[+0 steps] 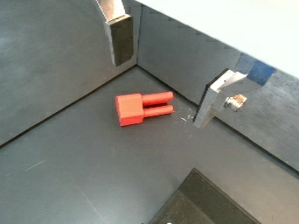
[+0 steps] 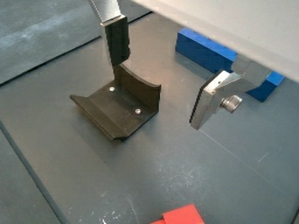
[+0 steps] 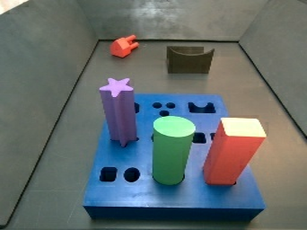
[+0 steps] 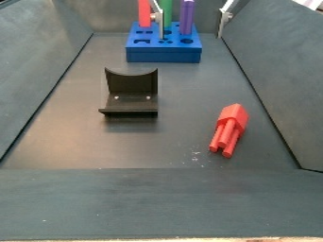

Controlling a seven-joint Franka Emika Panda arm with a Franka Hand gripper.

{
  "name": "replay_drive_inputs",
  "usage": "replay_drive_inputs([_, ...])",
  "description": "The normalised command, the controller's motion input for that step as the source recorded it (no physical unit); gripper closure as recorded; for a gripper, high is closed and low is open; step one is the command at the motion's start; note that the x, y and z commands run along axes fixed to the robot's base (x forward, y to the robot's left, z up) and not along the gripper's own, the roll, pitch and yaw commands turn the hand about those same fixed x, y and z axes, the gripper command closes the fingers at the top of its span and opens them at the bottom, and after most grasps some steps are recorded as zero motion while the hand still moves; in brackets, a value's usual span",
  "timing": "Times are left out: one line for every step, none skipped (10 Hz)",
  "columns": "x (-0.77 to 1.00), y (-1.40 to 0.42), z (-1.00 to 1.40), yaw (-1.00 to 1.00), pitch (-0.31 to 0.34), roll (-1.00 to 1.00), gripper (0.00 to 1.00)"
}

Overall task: Pick up the 3 prong object. Move up. Place the 3 prong object on the fixture. Regrasp the 3 prong object. Move to above the board. Insert the 3 prong object.
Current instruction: Pick up the 3 prong object.

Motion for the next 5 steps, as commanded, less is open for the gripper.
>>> replay_drive_inputs([0.00,0.00,0.00,-0.01,0.000,0.00,0.00])
replay_drive_inputs([0.00,0.00,0.00,-1.00,-0.027,0.00,0.00])
replay_drive_inputs([0.00,0.00,0.00,-1.00,-0.019,0.00,0.00])
replay_drive_inputs([0.00,0.00,0.00,-1.00,-0.021,0.00,0.00])
replay_drive_inputs([0.02,0.00,0.00,-1.00,-0.014,-0.03,0.00])
